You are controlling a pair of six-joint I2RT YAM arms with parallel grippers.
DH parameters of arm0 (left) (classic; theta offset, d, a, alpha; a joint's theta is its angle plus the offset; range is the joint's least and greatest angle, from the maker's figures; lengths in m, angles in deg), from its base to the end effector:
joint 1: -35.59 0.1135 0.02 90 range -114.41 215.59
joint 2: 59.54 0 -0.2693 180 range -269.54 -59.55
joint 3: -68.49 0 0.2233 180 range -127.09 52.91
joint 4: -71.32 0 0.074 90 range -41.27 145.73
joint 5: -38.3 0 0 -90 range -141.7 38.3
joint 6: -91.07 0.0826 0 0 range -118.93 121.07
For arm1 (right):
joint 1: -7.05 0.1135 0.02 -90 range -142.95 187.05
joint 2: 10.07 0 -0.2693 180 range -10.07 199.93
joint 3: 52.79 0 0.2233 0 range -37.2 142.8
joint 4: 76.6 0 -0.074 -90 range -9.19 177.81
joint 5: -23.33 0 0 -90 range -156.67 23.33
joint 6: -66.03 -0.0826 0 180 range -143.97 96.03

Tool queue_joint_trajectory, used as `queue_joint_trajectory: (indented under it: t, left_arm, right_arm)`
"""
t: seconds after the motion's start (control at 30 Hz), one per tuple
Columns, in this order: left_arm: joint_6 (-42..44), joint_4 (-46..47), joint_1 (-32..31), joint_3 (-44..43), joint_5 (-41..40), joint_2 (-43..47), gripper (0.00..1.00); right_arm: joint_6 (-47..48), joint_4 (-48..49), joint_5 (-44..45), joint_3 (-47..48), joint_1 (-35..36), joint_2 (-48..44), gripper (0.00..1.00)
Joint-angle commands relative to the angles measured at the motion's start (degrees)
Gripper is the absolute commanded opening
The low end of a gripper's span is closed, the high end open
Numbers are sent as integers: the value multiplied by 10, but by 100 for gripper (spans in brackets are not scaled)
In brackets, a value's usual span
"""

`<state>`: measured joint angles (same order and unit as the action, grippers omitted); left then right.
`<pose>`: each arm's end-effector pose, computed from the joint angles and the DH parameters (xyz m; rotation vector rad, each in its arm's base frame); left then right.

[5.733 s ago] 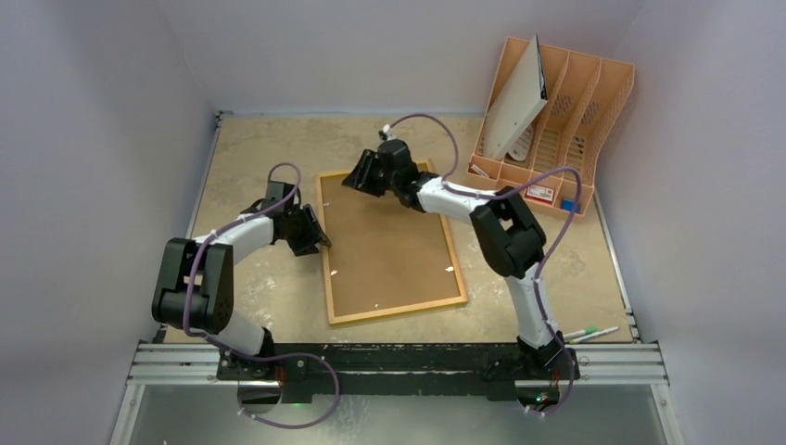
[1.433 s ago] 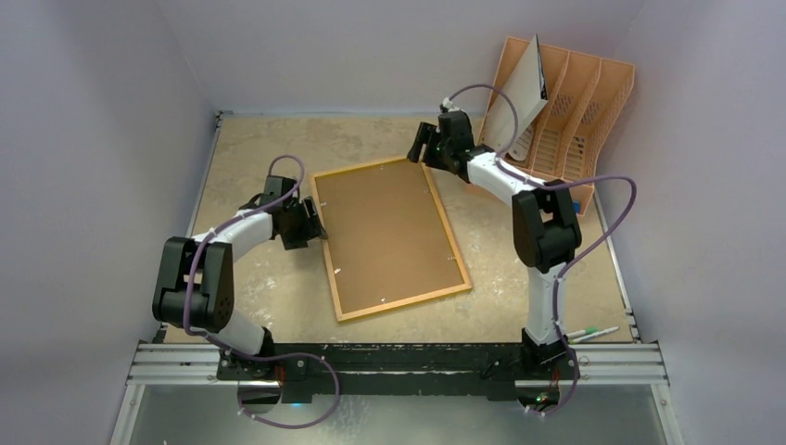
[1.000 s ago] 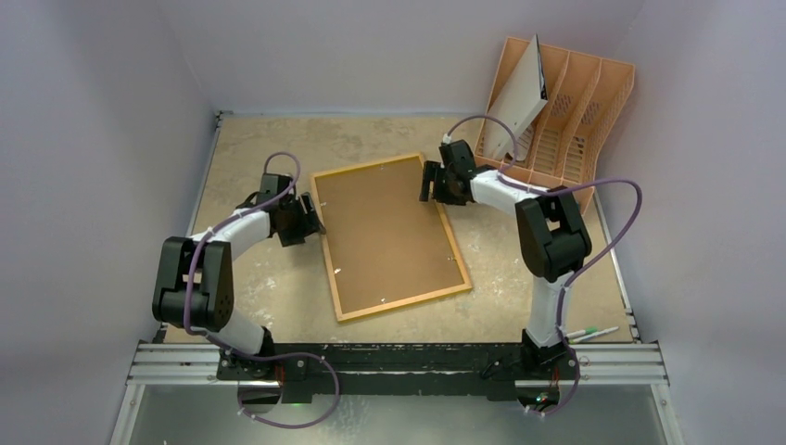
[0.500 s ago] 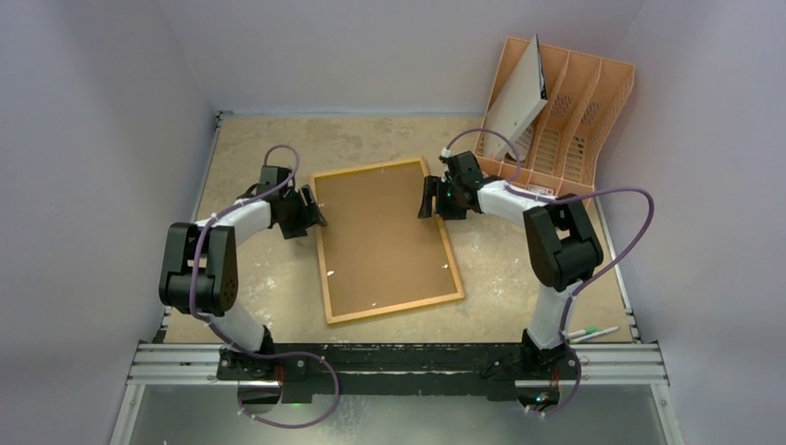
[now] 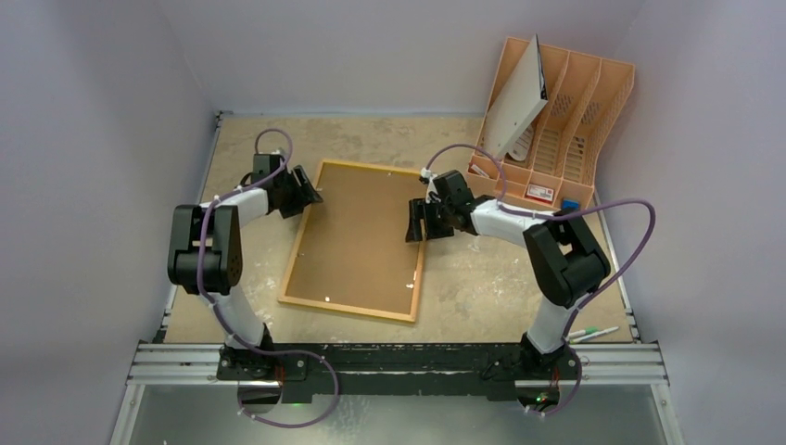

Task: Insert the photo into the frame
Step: Adjust the photo frame at the center of the board.

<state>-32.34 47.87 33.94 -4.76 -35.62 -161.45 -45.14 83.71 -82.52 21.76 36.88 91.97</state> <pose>0.3649 -0.0334 0.1489 -0.5739 2.4652 -0.6019 0.3172 0.2079 0.1612 -0.3227 2.4663 0.7313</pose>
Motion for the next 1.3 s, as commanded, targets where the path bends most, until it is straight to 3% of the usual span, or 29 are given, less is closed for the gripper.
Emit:
queue_joint_trajectory:
  t: [0.0,0.37,0.63,0.8,1.27]
  left_arm:
    - [-48,39,-23,-23,135,-44,59]
    - [-63,46,-24,-51,152,-90,58]
    - [-76,19,-23,-25,10,-49,63]
    - [-38,-35,-22,-54,-49,-28,69]
    - [42,-122,2,-89,-100,14,78]
  right_arm:
    - [-21,112,-120,-8,57,37,67]
    - [5,154,-156,27,107,84,69]
    - [-4,44,-15,38,108,75,78]
    - [-11,29,5,32,107,68,80]
    - [-52,7,80,37,106,60,80]
